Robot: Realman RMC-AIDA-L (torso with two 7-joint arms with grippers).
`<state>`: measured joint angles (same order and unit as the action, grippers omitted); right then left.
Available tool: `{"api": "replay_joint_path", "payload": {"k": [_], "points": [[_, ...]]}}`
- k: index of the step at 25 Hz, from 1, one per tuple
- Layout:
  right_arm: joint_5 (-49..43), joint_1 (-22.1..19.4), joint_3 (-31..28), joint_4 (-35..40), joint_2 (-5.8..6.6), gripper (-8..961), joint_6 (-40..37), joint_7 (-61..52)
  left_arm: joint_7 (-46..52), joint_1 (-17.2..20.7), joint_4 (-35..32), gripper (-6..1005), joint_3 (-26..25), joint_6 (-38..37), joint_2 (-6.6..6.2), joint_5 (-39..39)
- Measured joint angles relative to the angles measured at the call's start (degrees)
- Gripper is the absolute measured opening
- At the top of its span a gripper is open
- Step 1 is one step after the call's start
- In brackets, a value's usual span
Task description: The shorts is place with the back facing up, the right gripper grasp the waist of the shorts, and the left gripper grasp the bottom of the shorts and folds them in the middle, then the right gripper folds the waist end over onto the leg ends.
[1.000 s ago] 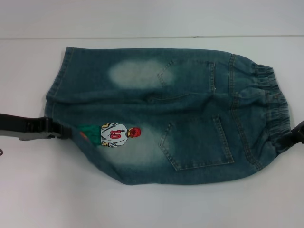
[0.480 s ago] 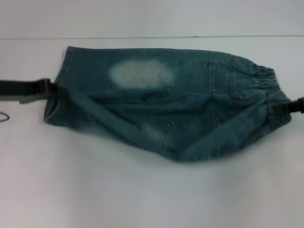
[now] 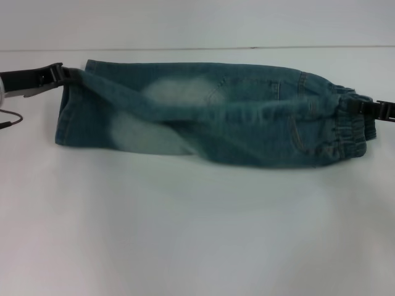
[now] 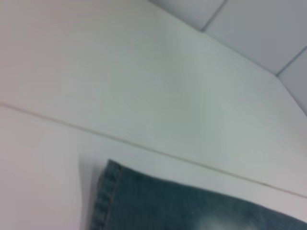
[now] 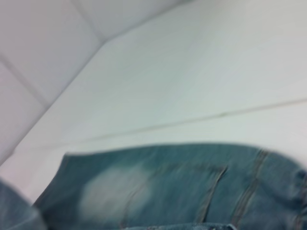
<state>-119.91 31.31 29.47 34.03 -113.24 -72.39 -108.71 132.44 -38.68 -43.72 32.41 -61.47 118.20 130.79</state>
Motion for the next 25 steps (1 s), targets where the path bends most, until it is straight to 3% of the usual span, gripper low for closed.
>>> {"api": "replay_joint_path", "payload": {"k": [7,14,25], "points": [[7.85,0.61,-0.02,-5.65,-3.06,51,14.91,11.17,-3.85,-1.25,0.41,46,1.17,9.63,3.5,-0.22],[15.05,2.77,-0.12,-8.22,-5.78,51,25.51,21.95,-4.21,-2.63,2.42,46,5.35,18.07,4.42,-0.43],[27.3,3.88,-0.12,-12.52,-6.02,52,28.84,33.79,-4.88,-5.32,6.34,45,9.52,29.15,5.35,-0.87]]}}
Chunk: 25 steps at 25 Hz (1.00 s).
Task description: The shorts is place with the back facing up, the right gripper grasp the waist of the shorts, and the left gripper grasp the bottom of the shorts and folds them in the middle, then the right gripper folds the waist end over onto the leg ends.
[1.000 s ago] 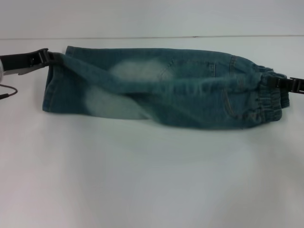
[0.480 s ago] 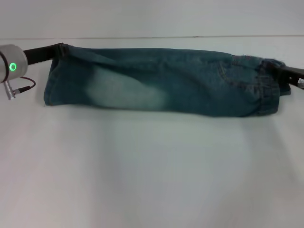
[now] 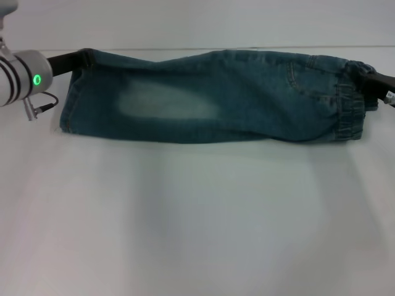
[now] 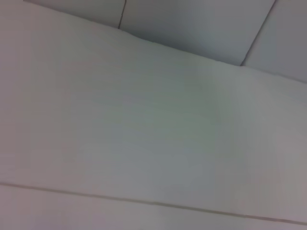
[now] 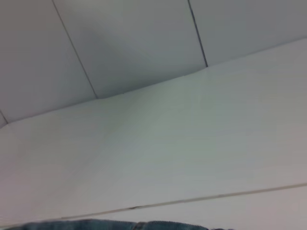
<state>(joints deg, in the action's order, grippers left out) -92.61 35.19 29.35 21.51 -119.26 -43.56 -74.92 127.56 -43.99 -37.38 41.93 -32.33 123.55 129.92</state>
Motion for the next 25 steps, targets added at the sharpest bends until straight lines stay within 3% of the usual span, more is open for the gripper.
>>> {"api": "replay_joint_path", "payload": {"k": [8,15,23,25], "points": [[0.57,1.48,-0.08,-0.32,-0.09,53,2.18,2.64,-0.21,-0.85,1.83,45,4.07,6.21,0.25,-2.51],[0.85,2.48,-0.08,-0.75,-0.09,53,3.71,2.96,-0.45,-1.34,2.08,74,4.72,9.37,0.34,-3.38],[0.72,3.3,0.97,-1.75,-0.05,54,4.4,2.52,-4.79,-1.73,4.06,122,6.73,10.86,0.38,-10.3],[0.81,3.31,0.98,-1.97,-0.06,126,4.52,2.59,-5.11,-1.57,4.57,159,7.21,12.03,0.39,-11.25]]}}
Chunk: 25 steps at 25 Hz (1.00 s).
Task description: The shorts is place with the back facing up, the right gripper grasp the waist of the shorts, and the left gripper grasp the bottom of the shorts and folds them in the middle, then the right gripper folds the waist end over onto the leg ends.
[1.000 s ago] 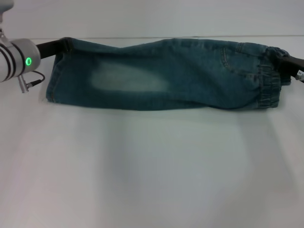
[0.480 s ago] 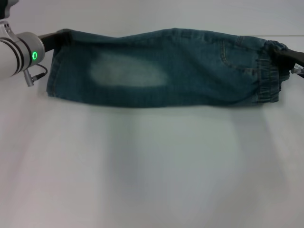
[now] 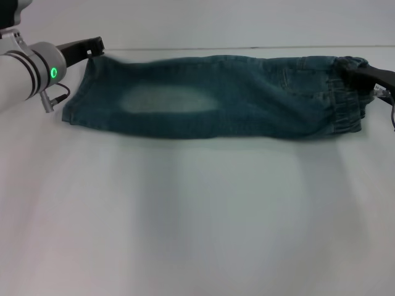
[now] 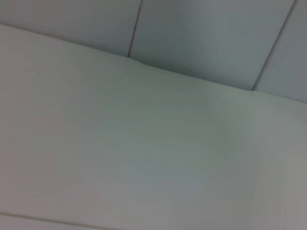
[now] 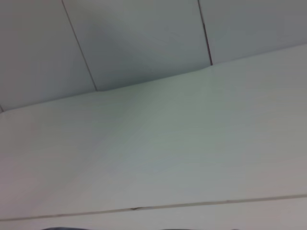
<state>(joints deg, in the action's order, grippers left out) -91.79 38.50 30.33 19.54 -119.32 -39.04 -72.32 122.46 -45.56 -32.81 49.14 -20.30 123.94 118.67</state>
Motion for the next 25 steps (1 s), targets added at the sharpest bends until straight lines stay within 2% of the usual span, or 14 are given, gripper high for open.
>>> {"api": "replay_joint_path", "payload": {"k": [8,12,15,17,19,23,25], "points": [[0.08,-0.87,-0.18,0.06,0.19,380,-0.51,-0.08,-1.68,1.4,-0.37,309,0.35,-1.92,0.07,-1.43],[0.08,-1.59,-0.52,0.38,0.56,498,-1.46,-1.19,-7.54,3.01,-1.38,460,0.39,-5.85,0.07,-6.71],[0.0,-3.13,-0.47,2.1,1.12,623,-4.37,-4.43,-12.18,4.69,-2.11,577,0.1,-10.43,0.06,-11.91],[-0.23,-4.6,-0.18,3.52,1.93,706,-7.83,-7.87,-15.45,6.14,-2.8,662,-0.22,-14.56,-0.05,-16.13],[-0.52,-6.19,0.24,4.23,3.38,781,-12.03,-11.01,-19.47,8.01,-3.97,747,-0.41,-21.22,-0.2,-20.71],[-4.05,-8.32,2.3,5.71,7.38,930,-19.57,-18.56,-25.88,10.5,-5.17,899,-1.12,-35.1,-0.89,-24.35],[-7.42,-8.65,2.94,7.03,8.96,942,-23.0,-22.73,-28.18,10.88,-5.22,937,-1.31,-41.67,-1.57,-24.0]]}}
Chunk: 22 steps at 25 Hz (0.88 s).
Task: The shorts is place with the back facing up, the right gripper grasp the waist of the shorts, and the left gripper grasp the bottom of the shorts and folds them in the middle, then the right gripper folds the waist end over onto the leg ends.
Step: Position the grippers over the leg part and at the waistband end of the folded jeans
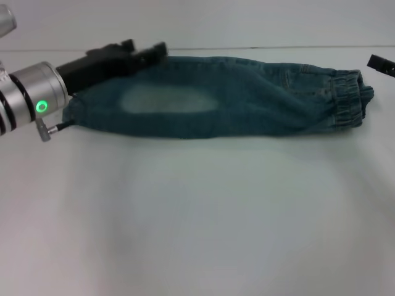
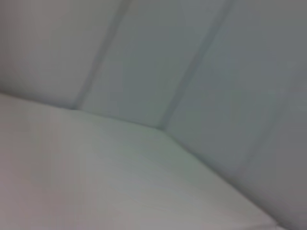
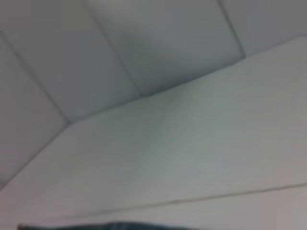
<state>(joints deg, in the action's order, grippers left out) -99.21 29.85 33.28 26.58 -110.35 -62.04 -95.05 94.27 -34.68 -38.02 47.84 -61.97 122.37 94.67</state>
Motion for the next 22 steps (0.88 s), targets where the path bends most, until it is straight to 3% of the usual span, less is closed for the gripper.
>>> {"api": "replay_joint_path", "payload": {"k": [3,10,17,22], "points": [[-8.47,-0.18,0.85,5.16,1.89,960,-6.36,-8.44,-3.19,0.37,0.31,936,-0.2,-9.07,-0.76,1.79],[-27.94,3.84,1.69,15.22,2.19,959,-10.07,-24.08,-7.01,0.6,0.97,936,0.16,-20.92,-0.86,6.27],[-39.92,10.85,1.91,15.61,1.47,958,-10.06,-32.91,-7.41,0.63,1.92,937,0.29,-20.89,-0.53,7.64],[-44.4,13.65,4.27,16.85,1.1,957,-9.69,-39.82,-7.22,0.66,2.02,937,0.05,-20.65,-0.61,7.64]]}}
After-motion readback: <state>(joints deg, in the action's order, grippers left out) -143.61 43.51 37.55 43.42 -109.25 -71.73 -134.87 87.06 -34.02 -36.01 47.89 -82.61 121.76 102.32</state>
